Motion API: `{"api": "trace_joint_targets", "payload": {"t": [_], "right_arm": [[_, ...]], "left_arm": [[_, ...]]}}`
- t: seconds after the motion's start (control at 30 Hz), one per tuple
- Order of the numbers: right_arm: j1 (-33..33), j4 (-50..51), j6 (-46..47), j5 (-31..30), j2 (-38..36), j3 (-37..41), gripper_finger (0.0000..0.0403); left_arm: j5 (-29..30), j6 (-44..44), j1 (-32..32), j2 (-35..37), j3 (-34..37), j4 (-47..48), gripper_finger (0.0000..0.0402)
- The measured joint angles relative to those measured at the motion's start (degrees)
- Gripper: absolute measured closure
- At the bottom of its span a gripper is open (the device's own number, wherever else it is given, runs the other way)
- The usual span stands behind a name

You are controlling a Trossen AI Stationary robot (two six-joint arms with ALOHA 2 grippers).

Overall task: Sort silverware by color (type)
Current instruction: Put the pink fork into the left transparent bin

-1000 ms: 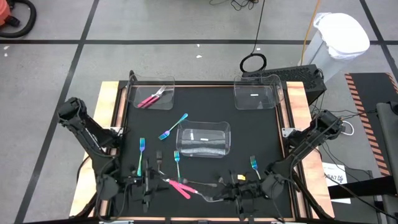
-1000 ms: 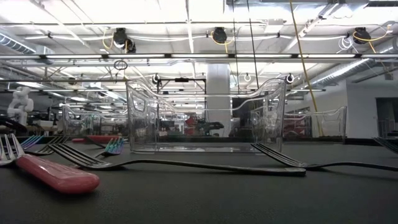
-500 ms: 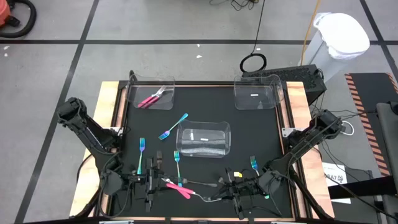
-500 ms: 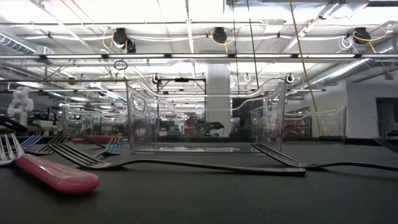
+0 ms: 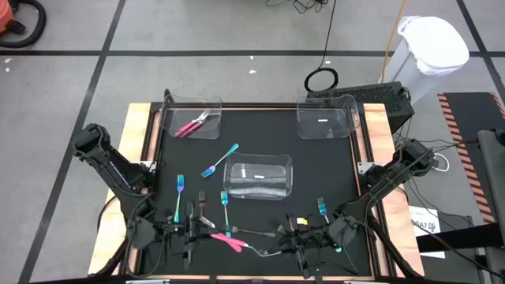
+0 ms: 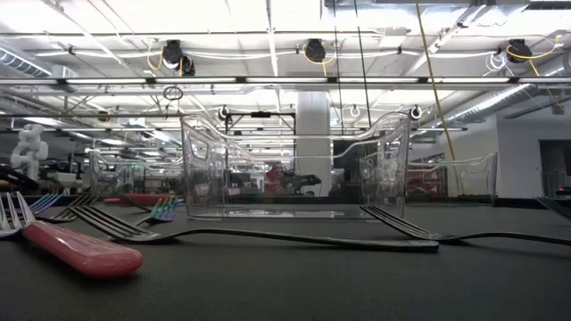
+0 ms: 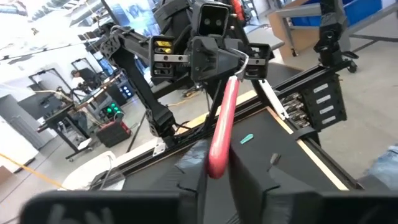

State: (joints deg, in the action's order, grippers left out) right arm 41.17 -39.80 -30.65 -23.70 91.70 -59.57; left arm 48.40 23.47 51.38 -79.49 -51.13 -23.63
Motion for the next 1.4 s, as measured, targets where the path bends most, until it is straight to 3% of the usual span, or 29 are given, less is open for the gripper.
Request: {"api": "trace_joint_targets", "payload": {"t": [0.2, 0.47, 0.6, 1.4], "right_arm": [[0.0, 0.0, 0.0, 0.4, 0.0, 0.0, 0.0397], [0.0, 0.1, -0.1, 0.0, 0.0, 0.0, 0.0397], [0.0, -0.1, -0.3, 0.0, 0.0, 0.0, 0.0397], [0.0, -0.4, -0.5, -0.1, 0.0, 0.0, 0.0386]], "left_arm": [[-3.4, 0.0, 0.0, 0.0, 0.0, 0.3, 0.0368], [-3.3, -0.5, -0.1, 0.0, 0.0, -2.2, 0.0272], [-3.3, -0.5, 0.0, 0.0, 0.0, -1.9, 0.0259], [-3.4, -0.2, 0.0, 0.0, 0.0, -1.3, 0.0370]]}}
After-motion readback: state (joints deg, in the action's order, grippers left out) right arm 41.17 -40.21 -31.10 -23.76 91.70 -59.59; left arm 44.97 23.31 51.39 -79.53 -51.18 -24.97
